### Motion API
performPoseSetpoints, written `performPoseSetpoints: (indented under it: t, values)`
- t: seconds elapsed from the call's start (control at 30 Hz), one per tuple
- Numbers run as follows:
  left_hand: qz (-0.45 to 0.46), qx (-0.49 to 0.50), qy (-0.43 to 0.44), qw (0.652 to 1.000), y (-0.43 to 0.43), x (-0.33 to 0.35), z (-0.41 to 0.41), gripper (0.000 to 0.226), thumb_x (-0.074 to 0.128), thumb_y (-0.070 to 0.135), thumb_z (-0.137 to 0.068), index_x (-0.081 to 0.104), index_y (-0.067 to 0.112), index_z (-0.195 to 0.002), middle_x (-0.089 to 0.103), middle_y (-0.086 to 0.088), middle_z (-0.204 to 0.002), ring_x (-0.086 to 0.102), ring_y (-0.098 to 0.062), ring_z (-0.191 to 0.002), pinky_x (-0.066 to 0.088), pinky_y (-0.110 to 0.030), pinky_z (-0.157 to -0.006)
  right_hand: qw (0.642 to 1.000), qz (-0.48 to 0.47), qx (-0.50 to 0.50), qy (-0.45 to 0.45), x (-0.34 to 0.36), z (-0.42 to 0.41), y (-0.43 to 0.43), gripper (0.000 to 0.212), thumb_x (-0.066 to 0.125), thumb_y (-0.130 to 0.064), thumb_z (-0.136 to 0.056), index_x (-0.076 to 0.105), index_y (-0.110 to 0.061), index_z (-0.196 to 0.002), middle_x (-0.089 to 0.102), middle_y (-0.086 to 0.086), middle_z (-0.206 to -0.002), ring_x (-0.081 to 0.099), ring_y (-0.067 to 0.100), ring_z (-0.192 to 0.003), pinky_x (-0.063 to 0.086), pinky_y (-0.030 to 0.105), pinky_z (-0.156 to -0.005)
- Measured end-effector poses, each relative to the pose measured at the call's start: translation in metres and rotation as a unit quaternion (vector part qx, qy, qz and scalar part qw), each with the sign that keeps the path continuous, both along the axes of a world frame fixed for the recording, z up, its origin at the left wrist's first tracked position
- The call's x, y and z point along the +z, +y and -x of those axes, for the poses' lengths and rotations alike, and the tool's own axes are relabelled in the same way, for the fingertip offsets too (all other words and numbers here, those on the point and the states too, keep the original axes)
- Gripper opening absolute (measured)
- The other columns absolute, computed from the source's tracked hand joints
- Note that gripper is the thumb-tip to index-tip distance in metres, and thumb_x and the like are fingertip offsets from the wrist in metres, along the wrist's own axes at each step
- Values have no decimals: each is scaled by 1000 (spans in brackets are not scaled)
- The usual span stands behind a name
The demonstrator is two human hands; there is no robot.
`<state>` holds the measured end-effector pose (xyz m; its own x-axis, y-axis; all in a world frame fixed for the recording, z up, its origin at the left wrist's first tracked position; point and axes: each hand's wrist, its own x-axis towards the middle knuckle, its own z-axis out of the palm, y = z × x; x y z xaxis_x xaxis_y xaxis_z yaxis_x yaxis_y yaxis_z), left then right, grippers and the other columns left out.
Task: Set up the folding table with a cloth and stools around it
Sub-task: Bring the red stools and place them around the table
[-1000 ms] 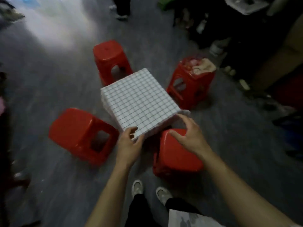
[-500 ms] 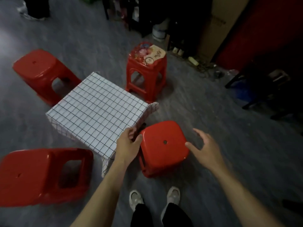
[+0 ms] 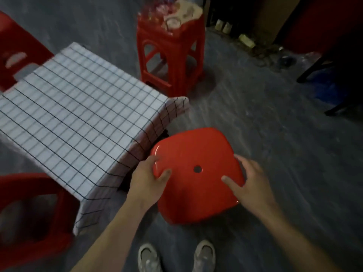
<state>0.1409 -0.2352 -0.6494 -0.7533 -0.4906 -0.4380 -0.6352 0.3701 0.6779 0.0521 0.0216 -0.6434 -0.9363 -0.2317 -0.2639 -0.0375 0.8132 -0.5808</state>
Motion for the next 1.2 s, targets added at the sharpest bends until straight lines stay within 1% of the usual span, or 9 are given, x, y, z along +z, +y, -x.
performPoseSetpoints:
  t: [0.1, 0.17, 0.23, 0.33, 0.47, 0.67, 0.93, 1.07, 1.2]
  values:
    - [74, -27, -47, 996, 13, -30, 8, 66, 74, 44, -78, 49, 36, -139, 40, -14, -142, 41, -31, -129, 36, -41, -110, 997, -58, 32, -31, -43, 24, -6, 89, 80, -48, -73, 36, -31, -150, 34, 16, -149, 37, 32, -137, 31, 43, -116]
    - [86, -35, -81, 992, 21, -41, 12, 77, 75, 49, -76, 40, 40, -145, 27, -17, -150, 33, -38, -135, 31, -43, -111, 994, -70, 44, -75, -60, 39, -12, 102, 83, -48, -69, 26, -37, -153, 25, 18, -154, 32, 34, -141, 29, 45, -117]
    - [98, -46, -97, 989, 30, -48, 14, 85, 77, 49, -74, 34, 42, -146, 22, -16, -152, 30, -37, -135, 34, -44, -108, 991, -70, 52, -100, -71, 47, -15, 111, 89, -42, -65, 22, -40, -153, 27, 16, -152, 35, 34, -138, 31, 45, -116]
    - [117, -33, -98, 988, 38, -56, 12, 91, 80, 44, -72, 26, 48, -146, 22, -13, -150, 31, -35, -132, 40, -47, -102, 991, -68, 49, -105, -75, 50, -15, 112, 90, -40, -63, 19, -46, -150, 32, 13, -147, 41, 32, -132, 36, 47, -112]
    - [86, -6, -102, 991, 41, -59, 10, 92, 77, 43, -75, 17, 55, -145, 33, -15, -141, 38, -34, -124, 43, -49, -98, 989, -56, 51, -124, -75, 51, -13, 117, 88, -39, -66, 9, -50, -152, 28, 13, -149, 40, 33, -134, 36, 50, -112]
    - [68, 0, -85, 994, 39, -61, 12, 97, 82, 47, -68, 21, 55, -143, 31, -13, -138, 35, -33, -126, 44, -51, -100, 989, -74, 38, -125, -76, 47, -10, 120, 86, -52, -64, 0, -57, -148, 29, 14, -146, 39, 35, -134, 36, 56, -110]
    - [88, -136, -80, 984, 14, -59, 34, 106, 89, 42, -58, 27, 54, -144, 33, -14, -142, 35, -35, -129, 38, -49, -107, 985, -58, -90, -133, -74, -1, -4, 120, 88, -48, -64, 5, -46, -152, 32, 22, -141, 45, 39, -126, 39, 50, -108]
    - [97, -230, -95, 964, -3, -56, 50, 111, 90, 35, -58, 26, 52, -146, 25, -18, -151, 28, -40, -135, 31, -50, -112, 977, -60, -148, -144, -74, -33, -12, 119, 86, -52, -65, 1, -44, -149, 33, 22, -137, 49, 41, -120, 43, 49, -102]
    - [122, -317, -84, 937, -16, -53, 69, 111, 89, 35, -59, 24, 49, -148, 23, -23, -153, 21, -40, -141, 23, -47, -115, 969, -79, -177, -155, -72, -59, -25, 118, 80, -59, -68, -2, -35, -150, 34, 24, -133, 54, 41, -109, 47, 43, -91]
